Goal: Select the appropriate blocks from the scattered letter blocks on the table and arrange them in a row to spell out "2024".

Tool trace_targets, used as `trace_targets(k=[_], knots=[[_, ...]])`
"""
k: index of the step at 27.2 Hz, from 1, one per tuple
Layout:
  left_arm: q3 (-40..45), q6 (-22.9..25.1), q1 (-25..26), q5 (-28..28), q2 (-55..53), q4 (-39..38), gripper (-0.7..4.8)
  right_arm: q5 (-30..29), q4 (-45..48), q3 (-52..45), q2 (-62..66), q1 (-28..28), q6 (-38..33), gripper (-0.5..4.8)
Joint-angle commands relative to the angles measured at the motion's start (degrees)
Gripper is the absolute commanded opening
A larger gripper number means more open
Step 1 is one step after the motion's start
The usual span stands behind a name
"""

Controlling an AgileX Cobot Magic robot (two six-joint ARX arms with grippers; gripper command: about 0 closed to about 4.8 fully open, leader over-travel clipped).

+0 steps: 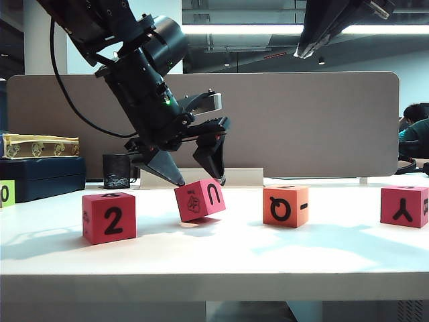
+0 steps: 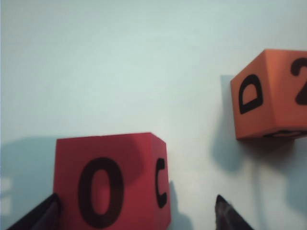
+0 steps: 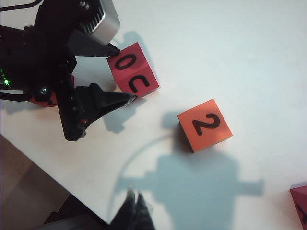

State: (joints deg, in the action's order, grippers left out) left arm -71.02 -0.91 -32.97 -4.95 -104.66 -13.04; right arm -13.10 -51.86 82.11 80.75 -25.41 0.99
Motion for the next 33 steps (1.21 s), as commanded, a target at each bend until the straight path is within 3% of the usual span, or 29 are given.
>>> trace_targets(k=[1, 9, 14, 33], knots=[[-0.92, 0.02, -0.79, -3.43, 0.15, -0.46, 4.07, -0.09, 0.5, 0.31, -0.33, 0.0, -0.11, -0.03], [-4.13, 0.09, -1.92, -2.4, 0.2, -1.49, 4.04, -0.07, 0.68, 0.31, -0.33, 0.0, -0.11, -0.03], [-4.11, 2.8, -1.7, 1.73, 0.17, -3.06, 4.05, -0.09, 0.61, 0.31, -0.33, 0.0, -0.11, -0.03], [-4.11, 3.43, -1.57, 1.09, -2.8, -6.99, 3.86, -0.11, 0.66, 0.31, -0.33, 0.0, -0.11, -0.03]])
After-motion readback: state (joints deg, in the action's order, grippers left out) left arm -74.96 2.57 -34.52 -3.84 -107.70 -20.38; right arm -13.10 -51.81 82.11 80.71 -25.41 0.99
